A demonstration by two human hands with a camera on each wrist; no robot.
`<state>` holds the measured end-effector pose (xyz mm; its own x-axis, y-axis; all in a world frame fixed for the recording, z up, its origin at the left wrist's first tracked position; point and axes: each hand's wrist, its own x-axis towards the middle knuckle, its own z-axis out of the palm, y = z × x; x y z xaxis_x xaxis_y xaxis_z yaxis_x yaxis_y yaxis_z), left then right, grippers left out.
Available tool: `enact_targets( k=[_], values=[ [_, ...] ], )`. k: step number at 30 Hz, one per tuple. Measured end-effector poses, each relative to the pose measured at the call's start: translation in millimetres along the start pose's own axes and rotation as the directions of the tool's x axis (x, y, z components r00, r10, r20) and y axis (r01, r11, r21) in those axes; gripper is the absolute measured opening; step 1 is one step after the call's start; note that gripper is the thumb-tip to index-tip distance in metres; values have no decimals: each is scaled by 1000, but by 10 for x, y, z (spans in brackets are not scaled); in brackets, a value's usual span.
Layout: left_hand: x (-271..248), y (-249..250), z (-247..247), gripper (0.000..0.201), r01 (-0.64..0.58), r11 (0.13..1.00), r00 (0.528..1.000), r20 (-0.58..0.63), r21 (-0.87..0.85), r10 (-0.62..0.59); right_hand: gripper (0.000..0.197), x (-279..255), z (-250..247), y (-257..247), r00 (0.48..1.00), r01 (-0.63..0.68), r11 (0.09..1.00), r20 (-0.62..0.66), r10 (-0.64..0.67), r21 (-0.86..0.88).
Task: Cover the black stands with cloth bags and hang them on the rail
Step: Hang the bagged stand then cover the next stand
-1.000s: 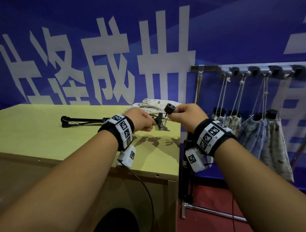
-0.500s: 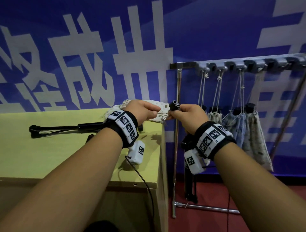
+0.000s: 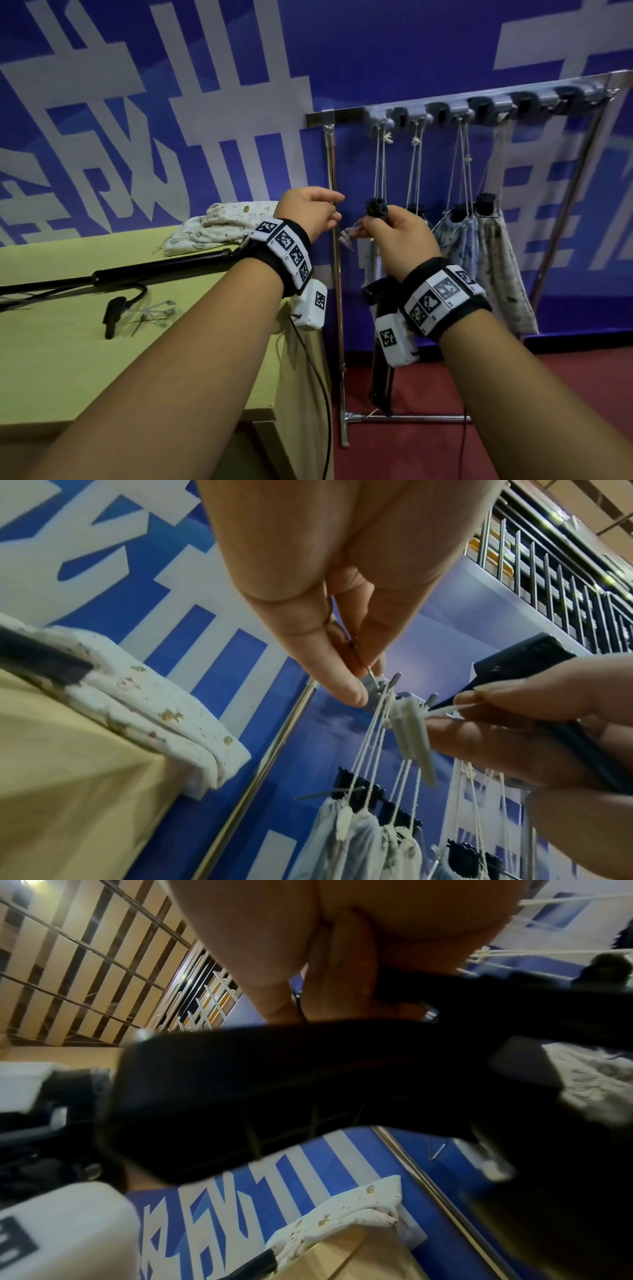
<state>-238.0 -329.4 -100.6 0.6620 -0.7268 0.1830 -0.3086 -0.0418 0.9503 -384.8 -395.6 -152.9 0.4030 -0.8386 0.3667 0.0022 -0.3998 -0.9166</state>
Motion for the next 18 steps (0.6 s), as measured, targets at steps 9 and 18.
enact_targets(
  k=[9,18],
  values=[
    [140,-350,450,26,31,994,999,28,-103,-28,18,29,-123,482,992,-66,996,-106,72,60],
    [284,-628,585,35,123,985,989,95,-123,-111,19,38,-23,826,979,-165,979,-101,177,118]
  ],
)
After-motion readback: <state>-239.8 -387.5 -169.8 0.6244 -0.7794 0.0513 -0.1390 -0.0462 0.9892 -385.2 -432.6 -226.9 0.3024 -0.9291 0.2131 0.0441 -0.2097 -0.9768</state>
